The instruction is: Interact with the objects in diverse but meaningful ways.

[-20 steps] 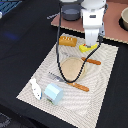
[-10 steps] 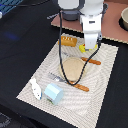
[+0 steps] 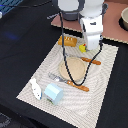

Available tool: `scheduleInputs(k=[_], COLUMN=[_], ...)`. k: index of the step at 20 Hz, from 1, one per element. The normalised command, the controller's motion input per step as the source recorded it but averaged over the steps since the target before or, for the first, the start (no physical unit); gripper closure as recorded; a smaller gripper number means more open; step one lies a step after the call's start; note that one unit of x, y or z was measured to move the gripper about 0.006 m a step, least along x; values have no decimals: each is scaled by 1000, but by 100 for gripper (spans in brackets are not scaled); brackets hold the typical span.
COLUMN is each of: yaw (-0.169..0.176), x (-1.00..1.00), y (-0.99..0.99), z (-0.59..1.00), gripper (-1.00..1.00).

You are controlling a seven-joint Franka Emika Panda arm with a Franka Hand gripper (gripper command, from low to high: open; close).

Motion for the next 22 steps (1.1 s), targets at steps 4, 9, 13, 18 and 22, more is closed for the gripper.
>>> scheduleInputs(k=[4, 9, 13, 18, 22], yaw=[0, 0, 0, 1, 5], x=[354, 286, 212, 162, 132], y=[0, 0, 0, 0, 0], z=[-49, -65, -119, -150, -180], gripper=[-100, -100, -100, 100, 100])
